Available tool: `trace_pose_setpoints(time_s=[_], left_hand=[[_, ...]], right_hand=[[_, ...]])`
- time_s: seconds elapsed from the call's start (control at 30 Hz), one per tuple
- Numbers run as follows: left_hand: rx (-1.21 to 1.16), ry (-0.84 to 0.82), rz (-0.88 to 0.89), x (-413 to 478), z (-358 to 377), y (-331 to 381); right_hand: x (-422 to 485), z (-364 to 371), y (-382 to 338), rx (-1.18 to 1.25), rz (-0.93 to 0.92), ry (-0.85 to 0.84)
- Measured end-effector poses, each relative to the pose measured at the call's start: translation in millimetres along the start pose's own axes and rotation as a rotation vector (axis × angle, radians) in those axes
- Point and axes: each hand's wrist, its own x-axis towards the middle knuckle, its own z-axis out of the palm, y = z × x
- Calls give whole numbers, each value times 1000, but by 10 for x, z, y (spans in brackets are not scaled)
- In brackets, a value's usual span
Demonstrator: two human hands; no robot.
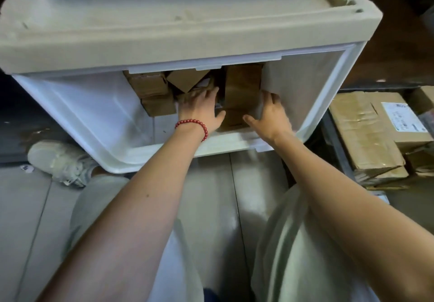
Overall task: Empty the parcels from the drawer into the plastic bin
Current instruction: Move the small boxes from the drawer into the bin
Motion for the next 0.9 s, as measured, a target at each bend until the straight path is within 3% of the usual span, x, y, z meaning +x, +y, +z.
trace_pose_setpoints(time_s=[0.13, 0.27, 0.47, 0.77, 0.9], left_hand=[[-160, -23, -46, 302, 90, 48], [-35, -55, -51, 397, 34, 108], [-167, -157, -104, 508, 65, 92], [-311, -98, -97, 416, 100, 81], [-605, -76, -126, 263, 93, 73]], right_hand=[[228, 68, 76, 49, 50, -11], [390, 170, 145, 72, 74, -45], [490, 228, 122, 228, 44, -20], [340, 189, 119, 524, 61, -60], [221, 101, 66, 583, 24, -72]])
